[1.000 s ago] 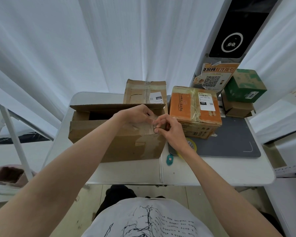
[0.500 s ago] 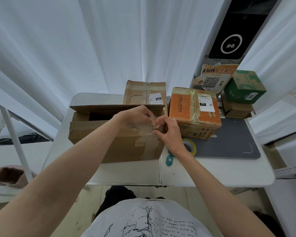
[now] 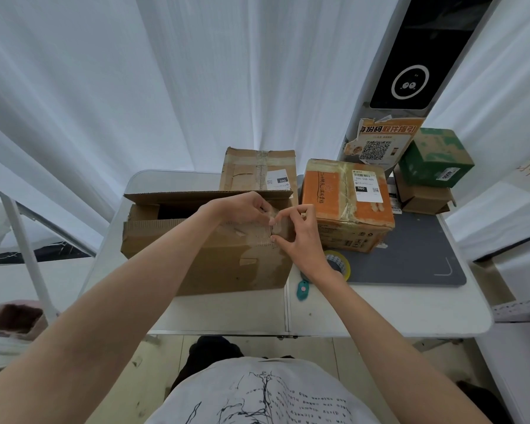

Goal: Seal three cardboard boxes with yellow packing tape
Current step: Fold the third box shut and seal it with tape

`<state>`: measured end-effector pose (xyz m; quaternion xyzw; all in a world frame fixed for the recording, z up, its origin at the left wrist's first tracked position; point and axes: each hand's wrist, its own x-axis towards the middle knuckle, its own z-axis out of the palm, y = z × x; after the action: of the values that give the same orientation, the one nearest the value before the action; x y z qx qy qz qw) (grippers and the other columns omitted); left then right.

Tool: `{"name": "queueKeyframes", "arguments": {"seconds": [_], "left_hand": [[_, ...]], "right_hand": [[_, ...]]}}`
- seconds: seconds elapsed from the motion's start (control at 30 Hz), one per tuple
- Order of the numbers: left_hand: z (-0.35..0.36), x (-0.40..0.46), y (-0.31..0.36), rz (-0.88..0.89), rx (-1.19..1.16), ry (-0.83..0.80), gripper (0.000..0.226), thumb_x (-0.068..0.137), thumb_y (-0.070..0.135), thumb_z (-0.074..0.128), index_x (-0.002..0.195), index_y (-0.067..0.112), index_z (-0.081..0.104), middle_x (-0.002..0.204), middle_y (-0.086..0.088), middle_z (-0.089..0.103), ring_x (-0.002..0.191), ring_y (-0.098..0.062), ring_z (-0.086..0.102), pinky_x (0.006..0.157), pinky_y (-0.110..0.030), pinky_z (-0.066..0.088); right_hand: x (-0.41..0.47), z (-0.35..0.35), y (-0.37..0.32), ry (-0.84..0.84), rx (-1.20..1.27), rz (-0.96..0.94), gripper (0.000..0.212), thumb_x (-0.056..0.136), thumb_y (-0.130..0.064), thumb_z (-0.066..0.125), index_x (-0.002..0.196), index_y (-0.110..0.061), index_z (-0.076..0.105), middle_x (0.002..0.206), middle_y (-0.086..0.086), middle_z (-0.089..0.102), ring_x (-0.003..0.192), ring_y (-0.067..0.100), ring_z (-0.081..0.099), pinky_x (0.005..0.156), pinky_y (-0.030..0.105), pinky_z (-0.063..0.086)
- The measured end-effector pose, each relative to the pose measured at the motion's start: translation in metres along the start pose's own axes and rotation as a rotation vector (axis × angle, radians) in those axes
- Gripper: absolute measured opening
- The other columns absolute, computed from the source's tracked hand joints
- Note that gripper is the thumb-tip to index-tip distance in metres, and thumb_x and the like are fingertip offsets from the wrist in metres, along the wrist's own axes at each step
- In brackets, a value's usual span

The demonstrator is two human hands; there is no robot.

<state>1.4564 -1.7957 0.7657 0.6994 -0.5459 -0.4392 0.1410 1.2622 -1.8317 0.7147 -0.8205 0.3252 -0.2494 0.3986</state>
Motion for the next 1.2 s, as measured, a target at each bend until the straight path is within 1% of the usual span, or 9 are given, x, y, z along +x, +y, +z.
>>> {"name": "queueKeyframes", "arguments": {"seconds": [0.13, 0.37, 0.47, 0.73, 0.83, 0.97, 1.07, 1.13, 1.2], "left_hand": [[-0.002, 0.000, 0.000, 0.006, -0.011, -0.009, 0.028, 0.104, 0.032, 0.054, 0.111, 0.013, 0.073, 0.110, -0.008, 0.070, 0.094, -0.028, 0.065, 0.070, -0.023, 0.056], [-0.002, -0.002, 0.002, -0.006, -0.045, -0.018, 0.023, 0.102, 0.033, 0.058, 0.108, 0.015, 0.071, 0.099, -0.001, 0.067, 0.085, -0.020, 0.062, 0.054, -0.014, 0.048], [-0.002, -0.002, 0.002, -0.010, -0.067, -0.016, 0.024, 0.100, 0.036, 0.061, 0.105, 0.015, 0.071, 0.098, -0.003, 0.069, 0.083, -0.020, 0.064, 0.051, -0.013, 0.047], [-0.005, -0.004, 0.004, 0.009, -0.031, -0.053, 0.020, 0.105, 0.029, 0.053, 0.102, 0.025, 0.073, 0.097, 0.001, 0.070, 0.090, -0.019, 0.066, 0.071, -0.023, 0.050], [-0.009, -0.012, 0.005, -0.027, -0.042, -0.037, 0.031, 0.108, 0.039, 0.044, 0.106, 0.031, 0.074, 0.102, 0.000, 0.073, 0.093, -0.019, 0.068, 0.078, -0.029, 0.056], [-0.009, -0.021, 0.009, -0.067, -0.228, -0.013, 0.057, 0.107, 0.056, 0.028, 0.107, 0.026, 0.077, 0.107, 0.002, 0.076, 0.098, -0.015, 0.071, 0.091, -0.029, 0.053], [-0.002, -0.025, 0.011, -0.037, -0.130, -0.024, 0.045, 0.090, 0.065, 0.059, 0.112, 0.028, 0.072, 0.104, 0.004, 0.072, 0.092, -0.015, 0.069, 0.077, -0.024, 0.053], [0.006, -0.023, 0.010, 0.016, 0.000, -0.024, 0.047, 0.079, 0.046, 0.084, 0.117, 0.025, 0.064, 0.103, 0.004, 0.067, 0.090, -0.014, 0.066, 0.072, -0.021, 0.053], [0.015, -0.017, 0.008, 0.044, 0.096, 0.062, 0.053, 0.072, 0.034, 0.091, 0.114, 0.025, 0.060, 0.103, 0.006, 0.064, 0.091, -0.014, 0.063, 0.071, -0.020, 0.050]], "right_hand": [[0.002, -0.001, -0.001, -0.012, -0.028, -0.012, 0.041, 0.082, -0.015, 0.082, 0.110, -0.027, 0.055, 0.124, -0.004, 0.031, 0.125, 0.019, 0.039, 0.104, 0.027, 0.038], [0.009, -0.006, 0.001, -0.034, -0.106, -0.045, 0.056, 0.081, -0.018, 0.084, 0.125, -0.027, 0.051, 0.128, -0.001, 0.030, 0.122, 0.015, 0.038, 0.092, 0.027, 0.042], [0.017, -0.010, 0.004, -0.043, -0.147, -0.018, 0.065, 0.077, -0.023, 0.086, 0.130, -0.027, 0.050, 0.128, 0.000, 0.036, 0.120, 0.014, 0.035, 0.096, 0.029, 0.037], [0.033, -0.014, 0.010, -0.216, 0.029, 0.181, 0.056, 0.071, -0.024, 0.090, 0.118, -0.026, 0.061, 0.116, 0.001, 0.060, 0.114, 0.020, 0.055, 0.095, 0.038, 0.053], [0.037, -0.018, 0.006, -0.262, 0.061, 0.195, 0.052, 0.073, -0.019, 0.089, 0.118, -0.019, 0.062, 0.113, 0.001, 0.062, 0.109, 0.018, 0.059, 0.087, 0.029, 0.054], [0.040, -0.021, 0.003, -0.292, 0.073, 0.213, 0.048, 0.072, -0.019, 0.089, 0.112, -0.018, 0.063, 0.109, 0.003, 0.063, 0.105, 0.018, 0.060, 0.088, 0.039, 0.057], [0.039, -0.020, 0.005, -0.296, 0.068, 0.216, 0.047, 0.071, -0.023, 0.090, 0.108, -0.019, 0.062, 0.107, 0.003, 0.062, 0.105, 0.020, 0.059, 0.088, 0.041, 0.056], [0.038, -0.019, 0.006, -0.282, 0.062, 0.204, 0.046, 0.069, -0.027, 0.090, 0.105, -0.020, 0.062, 0.104, 0.003, 0.062, 0.102, 0.020, 0.059, 0.087, 0.042, 0.056], [0.038, -0.019, 0.006, -0.271, 0.065, 0.209, 0.046, 0.068, -0.025, 0.091, 0.104, -0.019, 0.062, 0.103, 0.004, 0.063, 0.099, 0.020, 0.060, 0.086, 0.042, 0.057]]}}
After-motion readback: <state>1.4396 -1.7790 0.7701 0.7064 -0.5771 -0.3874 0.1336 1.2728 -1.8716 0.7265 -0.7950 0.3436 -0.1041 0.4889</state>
